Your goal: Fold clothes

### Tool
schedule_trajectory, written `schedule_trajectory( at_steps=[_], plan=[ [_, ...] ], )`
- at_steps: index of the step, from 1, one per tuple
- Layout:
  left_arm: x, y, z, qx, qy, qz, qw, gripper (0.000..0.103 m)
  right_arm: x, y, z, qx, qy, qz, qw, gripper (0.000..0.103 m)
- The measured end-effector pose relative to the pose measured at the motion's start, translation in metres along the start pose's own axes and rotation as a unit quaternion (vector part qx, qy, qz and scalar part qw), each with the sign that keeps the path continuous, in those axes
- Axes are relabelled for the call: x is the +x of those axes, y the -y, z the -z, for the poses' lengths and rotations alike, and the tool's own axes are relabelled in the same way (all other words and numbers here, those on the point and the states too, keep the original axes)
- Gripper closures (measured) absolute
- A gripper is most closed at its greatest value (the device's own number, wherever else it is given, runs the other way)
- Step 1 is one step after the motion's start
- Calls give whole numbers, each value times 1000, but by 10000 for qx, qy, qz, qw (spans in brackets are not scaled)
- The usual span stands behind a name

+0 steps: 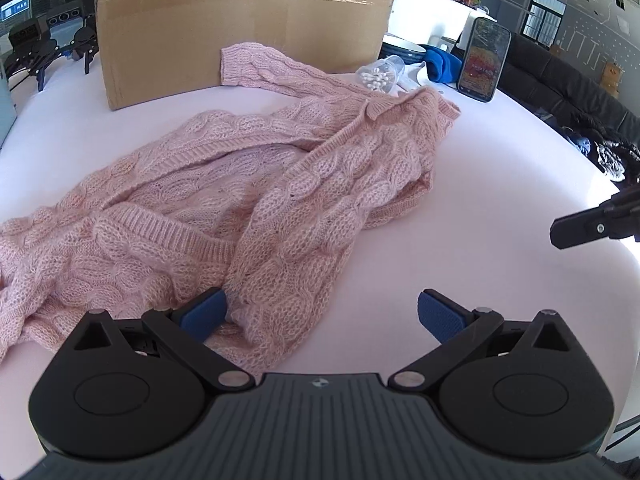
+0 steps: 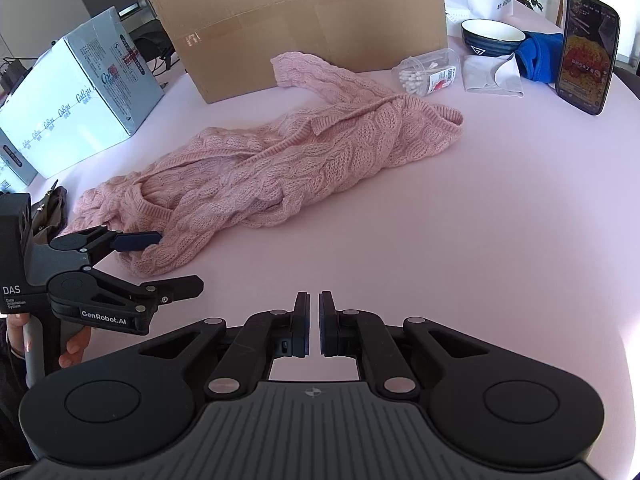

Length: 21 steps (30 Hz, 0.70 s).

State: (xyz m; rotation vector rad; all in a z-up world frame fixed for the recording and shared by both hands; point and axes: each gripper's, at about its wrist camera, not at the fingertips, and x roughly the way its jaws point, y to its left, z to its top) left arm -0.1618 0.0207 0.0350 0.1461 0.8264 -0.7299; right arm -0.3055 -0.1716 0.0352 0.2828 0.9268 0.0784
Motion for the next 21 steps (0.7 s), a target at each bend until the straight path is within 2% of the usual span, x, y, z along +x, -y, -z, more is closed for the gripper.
schedule_trajectory(
  at_steps=[3, 9, 13, 17, 19, 21],
  plan=[
    [2, 0, 0, 27, 51, -83, 9999, 0, 13, 8, 2, 189, -163, -250, 9994, 98],
    [4, 11, 6, 378, 126, -337, 9986, 0, 33, 13, 8, 339, -359, -331, 9982, 98],
    [4, 11, 7, 415, 152, -350, 9984, 0, 31, 18, 12, 369, -294, -231, 9986, 98],
    [1, 4, 5, 168, 176, -284, 9993, 0, 24, 31, 14, 595, -133, -133, 9980, 98],
    [-1, -4, 3, -90, 211, -281, 9993, 0, 20, 39, 15, 710, -40, -104, 9974, 98],
    [-5, -17, 0, -580, 285, -261, 9976, 0, 16, 44, 15, 822, 34, -87, 9966, 98]
  ],
)
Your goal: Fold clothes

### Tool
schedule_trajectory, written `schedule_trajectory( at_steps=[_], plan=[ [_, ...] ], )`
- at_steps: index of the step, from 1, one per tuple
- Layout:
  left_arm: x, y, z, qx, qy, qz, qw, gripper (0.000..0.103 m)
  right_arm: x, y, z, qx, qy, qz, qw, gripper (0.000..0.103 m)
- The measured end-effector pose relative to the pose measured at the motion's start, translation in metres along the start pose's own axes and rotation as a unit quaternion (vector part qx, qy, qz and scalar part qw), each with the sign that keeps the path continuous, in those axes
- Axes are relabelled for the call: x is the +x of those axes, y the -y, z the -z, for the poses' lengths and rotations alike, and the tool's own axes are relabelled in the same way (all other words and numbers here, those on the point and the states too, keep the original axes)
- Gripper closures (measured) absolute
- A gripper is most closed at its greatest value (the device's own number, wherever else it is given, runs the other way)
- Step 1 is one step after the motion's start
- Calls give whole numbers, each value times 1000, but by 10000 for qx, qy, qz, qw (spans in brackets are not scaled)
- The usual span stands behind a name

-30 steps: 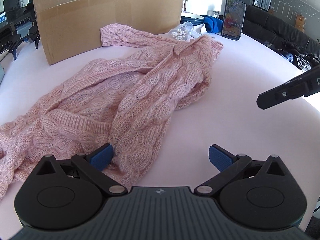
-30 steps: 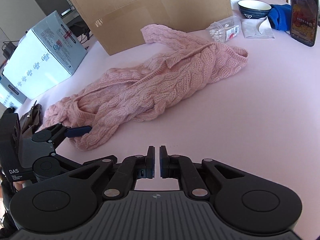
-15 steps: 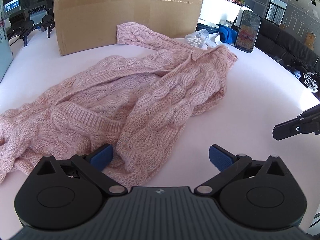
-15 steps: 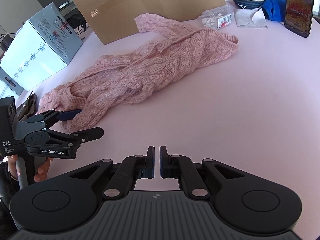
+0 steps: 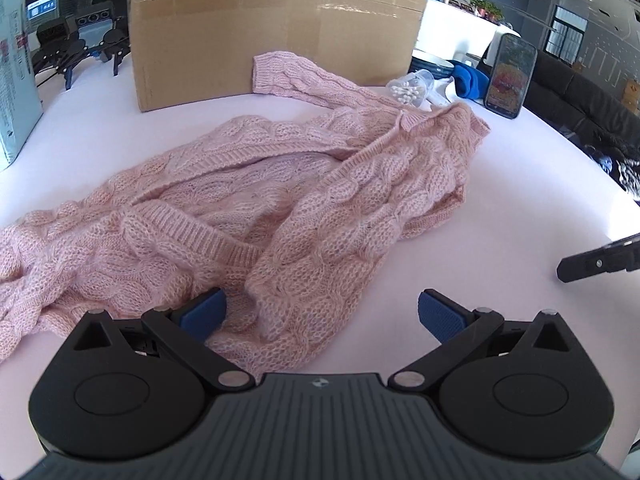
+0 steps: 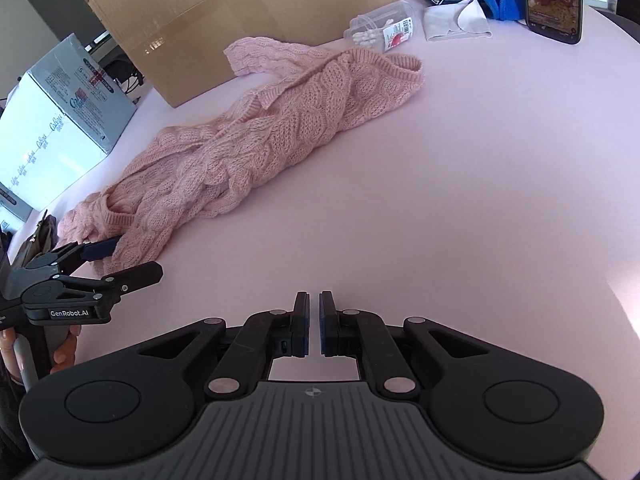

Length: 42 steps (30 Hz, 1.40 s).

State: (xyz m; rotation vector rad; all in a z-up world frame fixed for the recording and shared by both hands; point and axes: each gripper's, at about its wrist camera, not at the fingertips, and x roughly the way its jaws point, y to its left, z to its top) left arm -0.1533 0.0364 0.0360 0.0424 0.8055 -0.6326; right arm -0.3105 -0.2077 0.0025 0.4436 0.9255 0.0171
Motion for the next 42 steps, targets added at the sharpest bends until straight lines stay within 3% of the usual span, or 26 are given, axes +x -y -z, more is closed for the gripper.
schedule_trajectory(
  at_steps=[5, 6, 7, 8, 11, 14, 16, 19, 21, 22, 29, 32, 34, 42],
  plan=[
    [-12, -28, -4, -1122, 177, 340, 9929, 0, -6, 1, -2, 280, 428, -171, 9985, 96],
    [-12, -32, -4, -1258, 184, 410, 9910, 0, -3, 1, -3, 350, 431, -250, 9981, 93],
    [-12, -34, -5, -1316, 180, 443, 9901, 0, 1, 0, -4, 420, 434, -328, 9976, 80],
    [-11, -34, -5, -1344, 173, 449, 9898, 0, 7, 0, -7, 535, 413, -499, 9965, 68],
    [-7, -26, -5, -1088, 203, 251, 9935, 0, 31, -12, -21, 866, 358, -889, 9916, 54],
    [-4, -13, -3, -661, 215, -14, 9976, 0, 57, -28, -36, 1022, 270, -840, 9908, 49],
    [-1, -4, -1, -299, 197, -196, 9992, 0, 69, -43, -45, 811, 388, -620, 9940, 49],
    [0, -2, 0, -138, 194, -254, 9994, 0, 79, -67, -50, 363, 669, -112, 9970, 54],
    [0, -3, -1, -121, 187, -213, 9995, 0, 84, -74, -50, 235, 796, 12, 9965, 76],
    [0, -4, -2, -129, 183, -191, 9996, 0, 86, -75, -50, 204, 849, 28, 9962, 94],
    [2, -4, -1, -15, 196, -232, 9995, 0, 89, -74, -51, 22, 920, -30, 9958, 96],
    [7, 13, 6, 554, 195, -624, 9963, 0, 81, -74, -49, -10, 1076, -86, 9942, 96],
    [9, 17, 8, 673, 206, -748, 9947, 0, 78, -74, -49, 63, 1194, -211, 9926, 96],
    [9, 9, 4, 499, 293, -649, 9962, 0, 62, -58, -54, 437, 1189, -894, 9879, 96]
  ],
)
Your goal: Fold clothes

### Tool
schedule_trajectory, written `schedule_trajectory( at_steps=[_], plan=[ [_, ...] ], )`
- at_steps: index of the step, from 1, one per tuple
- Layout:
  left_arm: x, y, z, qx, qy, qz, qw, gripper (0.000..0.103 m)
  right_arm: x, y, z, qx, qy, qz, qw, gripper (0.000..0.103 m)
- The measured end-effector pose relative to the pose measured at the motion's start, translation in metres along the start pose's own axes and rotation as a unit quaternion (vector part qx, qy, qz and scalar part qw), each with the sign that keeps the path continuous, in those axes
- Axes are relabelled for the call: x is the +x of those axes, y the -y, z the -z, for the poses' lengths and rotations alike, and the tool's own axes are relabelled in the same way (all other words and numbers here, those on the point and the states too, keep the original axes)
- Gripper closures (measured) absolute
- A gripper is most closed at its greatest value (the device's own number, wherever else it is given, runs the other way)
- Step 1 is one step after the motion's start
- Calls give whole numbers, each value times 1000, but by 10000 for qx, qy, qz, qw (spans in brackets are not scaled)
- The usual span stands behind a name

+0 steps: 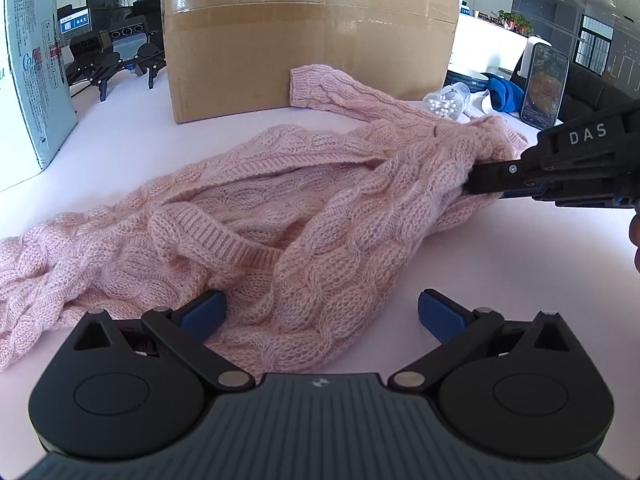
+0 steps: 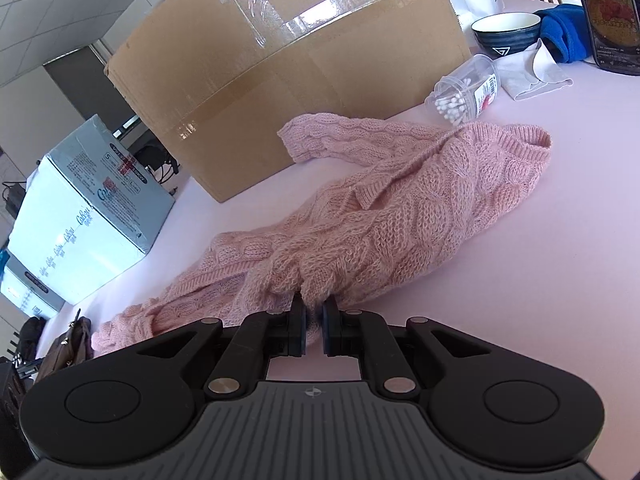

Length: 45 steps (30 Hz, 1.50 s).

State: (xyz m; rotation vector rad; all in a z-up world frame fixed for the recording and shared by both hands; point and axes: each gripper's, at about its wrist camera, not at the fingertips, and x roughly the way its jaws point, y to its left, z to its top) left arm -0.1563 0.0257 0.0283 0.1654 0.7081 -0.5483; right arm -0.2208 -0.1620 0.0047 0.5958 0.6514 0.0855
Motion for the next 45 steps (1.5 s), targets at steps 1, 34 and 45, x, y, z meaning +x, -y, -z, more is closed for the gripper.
schedule_trajectory(
  at_steps=[1, 34, 45],
  plan=[
    [1, 2, 0, 80, 0, -40, 10000, 0, -3, 1, -1, 34, 10, -69, 10000, 96],
    [-70, -36, -7, -592, 1539, -443, 9853, 4, -146, -11, 44, -3512, -1028, 1374, 9204, 55],
    [-50, -27, -4, -156, 787, 283, 9964, 1, -122, 38, 77, -3691, -70, 603, 9274, 52]
  ],
)
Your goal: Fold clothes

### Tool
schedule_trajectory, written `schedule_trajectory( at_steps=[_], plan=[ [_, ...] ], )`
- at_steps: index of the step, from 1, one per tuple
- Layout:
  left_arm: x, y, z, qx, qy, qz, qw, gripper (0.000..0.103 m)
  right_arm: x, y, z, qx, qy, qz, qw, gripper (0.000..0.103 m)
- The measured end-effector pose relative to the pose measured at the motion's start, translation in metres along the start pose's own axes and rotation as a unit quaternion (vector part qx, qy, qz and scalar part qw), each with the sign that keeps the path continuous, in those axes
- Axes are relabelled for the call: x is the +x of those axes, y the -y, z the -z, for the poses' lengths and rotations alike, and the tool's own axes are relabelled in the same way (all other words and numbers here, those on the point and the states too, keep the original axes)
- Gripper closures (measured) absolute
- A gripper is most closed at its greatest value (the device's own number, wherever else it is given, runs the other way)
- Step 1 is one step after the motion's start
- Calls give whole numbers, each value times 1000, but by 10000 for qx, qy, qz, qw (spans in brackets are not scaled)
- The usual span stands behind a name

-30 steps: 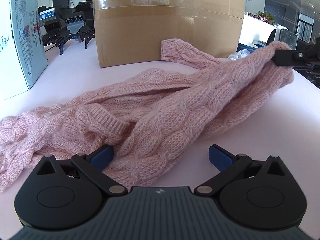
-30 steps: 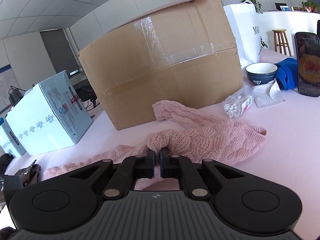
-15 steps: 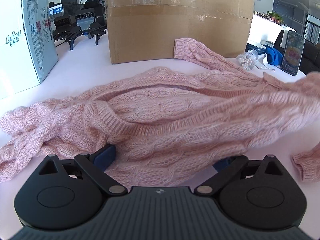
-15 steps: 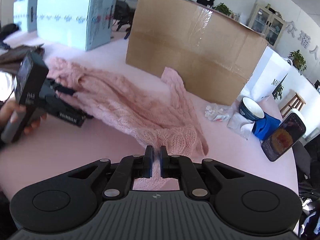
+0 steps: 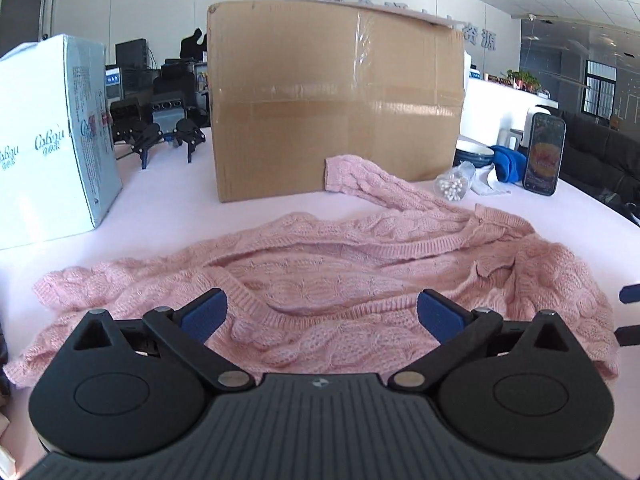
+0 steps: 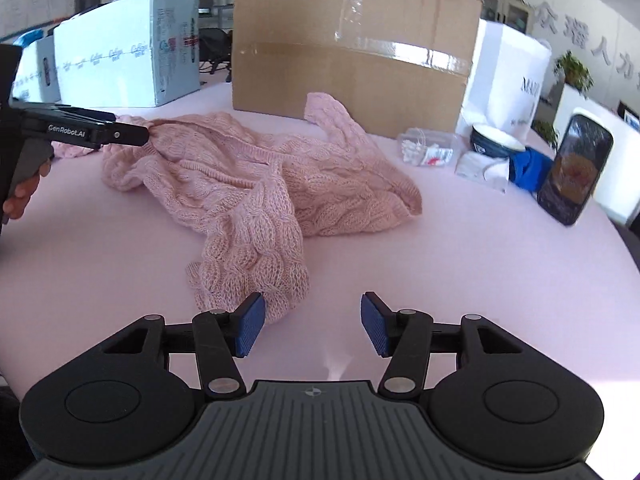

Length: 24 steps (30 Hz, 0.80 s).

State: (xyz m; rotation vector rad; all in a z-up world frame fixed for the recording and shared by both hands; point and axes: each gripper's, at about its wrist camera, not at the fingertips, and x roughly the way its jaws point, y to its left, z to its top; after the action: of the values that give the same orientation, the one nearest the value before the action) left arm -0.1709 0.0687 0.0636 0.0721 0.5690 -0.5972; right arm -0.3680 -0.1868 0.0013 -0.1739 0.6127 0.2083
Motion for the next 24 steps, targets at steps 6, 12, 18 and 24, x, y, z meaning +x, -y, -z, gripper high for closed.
schedule_trajectory(
  at_steps=[6, 12, 18, 24],
  plan=[
    [20, -28, 1, -969, -526, 901, 9898, 1, 41, 48, -4, 901, 12, -1797, 9796, 69],
    [23, -21, 3, -593, -489, 311, 9966, 1, 27, 28, -6, 436, 150, -1693, 9845, 91],
    [17, -1, 8, 8, -253, -74, 9997, 1, -50, 51, 0, 868, 680, -1173, 9870, 94],
    [8, -14, -1, 16, -148, -229, 9996, 1, -118, 56, 5, 939, 748, -645, 9907, 94]
  ],
)
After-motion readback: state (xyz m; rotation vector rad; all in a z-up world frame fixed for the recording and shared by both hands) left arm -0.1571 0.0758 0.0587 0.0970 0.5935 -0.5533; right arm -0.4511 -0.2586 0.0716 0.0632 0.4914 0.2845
